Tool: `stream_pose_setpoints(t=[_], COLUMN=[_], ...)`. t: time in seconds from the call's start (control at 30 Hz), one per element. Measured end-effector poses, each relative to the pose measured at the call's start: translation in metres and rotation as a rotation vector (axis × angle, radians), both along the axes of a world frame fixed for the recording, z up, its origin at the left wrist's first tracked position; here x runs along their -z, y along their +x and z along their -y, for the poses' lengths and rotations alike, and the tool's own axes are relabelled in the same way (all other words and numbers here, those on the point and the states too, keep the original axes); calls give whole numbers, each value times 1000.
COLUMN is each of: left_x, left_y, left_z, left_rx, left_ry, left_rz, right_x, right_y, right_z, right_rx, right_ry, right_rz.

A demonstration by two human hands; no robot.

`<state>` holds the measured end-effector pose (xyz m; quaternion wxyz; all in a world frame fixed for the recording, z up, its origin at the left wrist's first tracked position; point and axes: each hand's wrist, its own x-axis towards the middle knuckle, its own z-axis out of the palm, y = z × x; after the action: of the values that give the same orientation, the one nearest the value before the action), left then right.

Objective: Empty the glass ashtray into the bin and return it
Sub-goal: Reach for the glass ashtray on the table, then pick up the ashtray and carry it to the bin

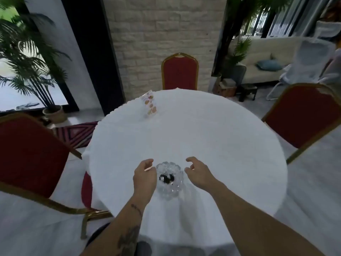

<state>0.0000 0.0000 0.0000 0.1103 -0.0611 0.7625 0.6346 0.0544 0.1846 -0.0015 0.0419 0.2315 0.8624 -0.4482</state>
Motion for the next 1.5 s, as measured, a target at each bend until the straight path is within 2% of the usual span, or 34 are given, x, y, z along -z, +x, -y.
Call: stream_pose_setpoints(t=[0.2,0.4,0.7,0.97,1.13,1.5], left_x=[42,51,65,47,19,-16], left_y=[-3,-5,-14,-4,8,41], left_z=[-15,-22,-18,-4,37,195], left_rx=[-34,43,64,-38,-45,6], left_ry=[13,-64,-182,-31,104,91], left_rz=[135,88,21,108,79,-18], right_x=[35,72,57,44,21,-11], right_y=[-20,-38,-39,-23,-10,40], right_z=[0,4,15,36,76,230], right_rx=[-60,-153,-167,-72,-60,40], right_ry=[-36,-33,65,-63,-97,-210], right_rz=[82,97,93,-20,-66,-222])
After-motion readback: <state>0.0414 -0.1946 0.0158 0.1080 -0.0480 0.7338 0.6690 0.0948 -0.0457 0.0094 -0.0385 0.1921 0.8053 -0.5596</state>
